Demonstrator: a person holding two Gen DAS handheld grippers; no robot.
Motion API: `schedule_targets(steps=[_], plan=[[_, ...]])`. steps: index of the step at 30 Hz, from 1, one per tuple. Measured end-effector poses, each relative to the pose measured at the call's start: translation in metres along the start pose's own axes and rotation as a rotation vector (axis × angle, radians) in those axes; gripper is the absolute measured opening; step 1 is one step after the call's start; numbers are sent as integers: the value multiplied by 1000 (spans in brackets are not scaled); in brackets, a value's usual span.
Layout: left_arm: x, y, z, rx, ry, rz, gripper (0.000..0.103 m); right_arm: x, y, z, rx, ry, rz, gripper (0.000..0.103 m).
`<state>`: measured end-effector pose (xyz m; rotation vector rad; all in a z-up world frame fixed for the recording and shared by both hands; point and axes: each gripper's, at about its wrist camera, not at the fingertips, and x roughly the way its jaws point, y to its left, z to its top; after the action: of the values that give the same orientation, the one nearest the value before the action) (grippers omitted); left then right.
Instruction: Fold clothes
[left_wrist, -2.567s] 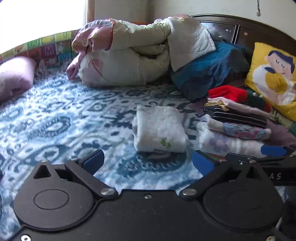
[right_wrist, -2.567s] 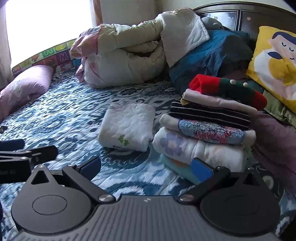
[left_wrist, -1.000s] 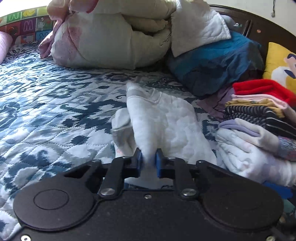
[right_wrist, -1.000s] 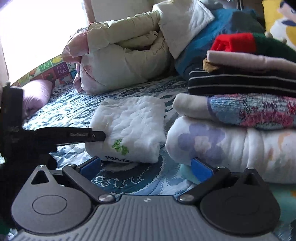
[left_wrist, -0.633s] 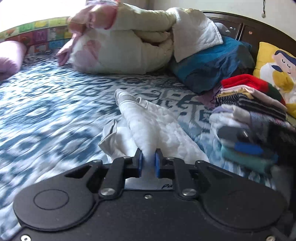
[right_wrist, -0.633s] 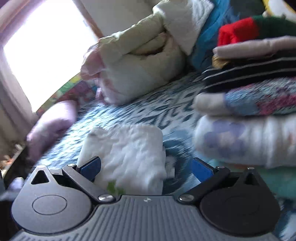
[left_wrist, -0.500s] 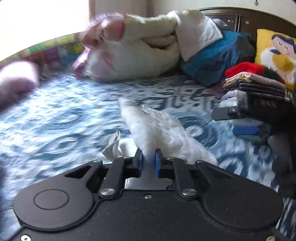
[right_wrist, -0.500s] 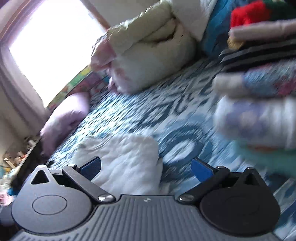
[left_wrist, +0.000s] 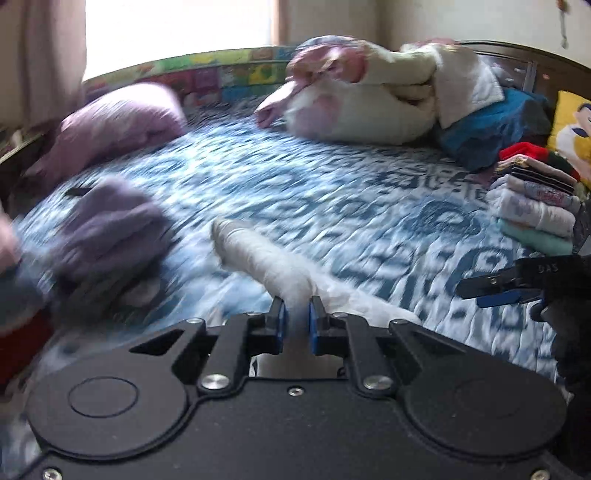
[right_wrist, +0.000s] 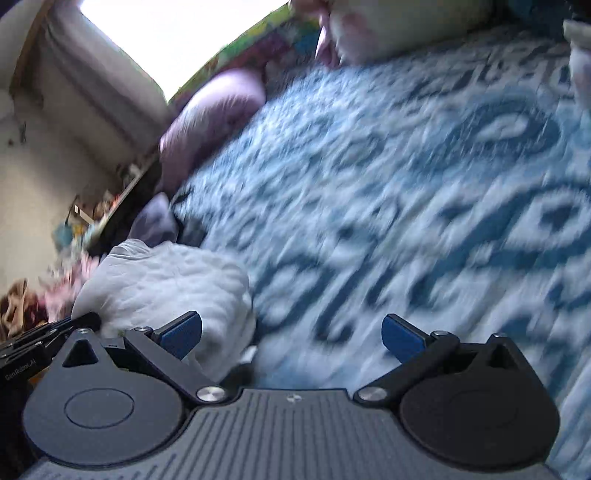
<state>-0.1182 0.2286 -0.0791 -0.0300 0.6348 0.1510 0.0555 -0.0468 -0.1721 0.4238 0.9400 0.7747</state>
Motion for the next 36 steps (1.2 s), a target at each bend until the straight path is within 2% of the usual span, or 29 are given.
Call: schedule_targets(steps=[3,6,10,14,15,16,17,18,19,22,28,32,36], plan=[[-28,17,-19,-12,12,9,10,-3,19,-21,-11,32,-5,103],[-45,10,-35,70,13,12,10,-12,38,-35,-15,48,-3,103],[-39,-15,-50,74,12,-61,10,-17,63,-48,-38,53,5,103],[-30,-57,-63,100,15,-187,13,-30,76,-52,-14,34,-12,103],[-30,-65,-65,102,17,-224,17,-35,76,-52,-6,24,-17,103],[-31,-72,-66,103,20,-263,24,-39,77,-51,0,13,-22,103],[-34,-74,-67,104,18,-287,47,-44,77,-50,6,2,-27,103],[-38,-76,-68,105,16,-307,61,-48,78,-50,4,-6,-30,103],[-42,-77,-69,106,14,-328,61,-53,80,-50,-1,-12,-33,103],[-62,-58,-72,50,-13,-342,61,-66,88,-50,-22,-27,-41,103],[-101,-7,-77,-104,-78,-341,61,-54,109,-59,-82,-2,-64,103],[-111,39,-83,-271,-96,-277,61,-41,129,-61,-116,25,-48,103],[-102,73,-93,-426,-52,-198,61,-22,160,-58,-195,55,-48,103]])
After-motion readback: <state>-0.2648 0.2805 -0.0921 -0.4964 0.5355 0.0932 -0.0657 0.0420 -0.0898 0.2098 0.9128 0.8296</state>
